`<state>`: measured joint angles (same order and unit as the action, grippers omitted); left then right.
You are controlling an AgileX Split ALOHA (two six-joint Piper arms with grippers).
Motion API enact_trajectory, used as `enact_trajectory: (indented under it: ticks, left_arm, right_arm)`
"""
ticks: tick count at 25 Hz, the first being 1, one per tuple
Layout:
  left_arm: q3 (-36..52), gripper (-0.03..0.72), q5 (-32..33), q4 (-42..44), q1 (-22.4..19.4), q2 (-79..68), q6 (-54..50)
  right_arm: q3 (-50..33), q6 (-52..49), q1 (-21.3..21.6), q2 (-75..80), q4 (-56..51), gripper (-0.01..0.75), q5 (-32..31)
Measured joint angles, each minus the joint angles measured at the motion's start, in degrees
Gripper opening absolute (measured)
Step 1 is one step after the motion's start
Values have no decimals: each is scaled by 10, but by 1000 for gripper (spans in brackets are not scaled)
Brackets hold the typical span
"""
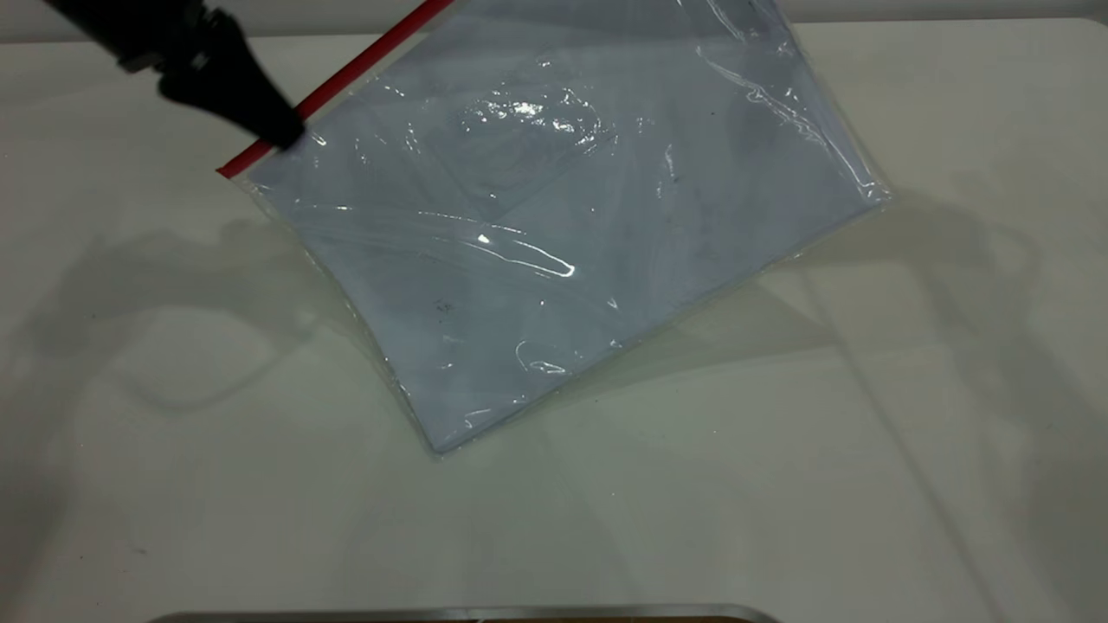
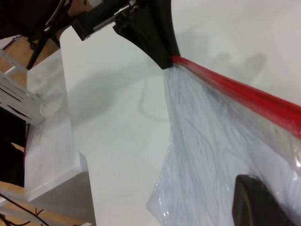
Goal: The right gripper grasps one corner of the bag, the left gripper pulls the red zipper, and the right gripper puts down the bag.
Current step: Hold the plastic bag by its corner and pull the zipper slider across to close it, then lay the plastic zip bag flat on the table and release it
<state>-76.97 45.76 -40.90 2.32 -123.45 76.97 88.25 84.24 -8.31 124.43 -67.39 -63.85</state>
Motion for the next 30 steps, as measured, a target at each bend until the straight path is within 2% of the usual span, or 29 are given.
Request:
enact_trajectory:
  ticks: [6, 11, 14, 19, 22, 27, 30]
  left_arm:
    - [0, 93, -6, 80, 0, 0, -72]
    - [0, 116, -14, 72, -2, 3, -77]
    - [1, 169, -19, 67, -4, 29, -77]
    - [1, 316, -21, 42, -4, 125, -78]
    - [1, 359, -21, -1, -4, 187, -77]
    - [1, 365, -10, -66, -4, 268, -77]
    - [1, 367, 5, -115, -4, 301, -77]
  right_arm:
    - [0, 0, 1, -1, -3, 33, -1]
    - [0, 3, 4, -1, -4, 33, 0]
    - [0, 5, 4, -1, -3, 33, 2]
    - [1, 5, 2, 29, -9, 33, 21]
    - [1, 5, -10, 71, -18, 39, 75]
    - [1, 2, -37, 142, -57, 75, 258]
    - [1, -13, -38, 172, -53, 143, 355]
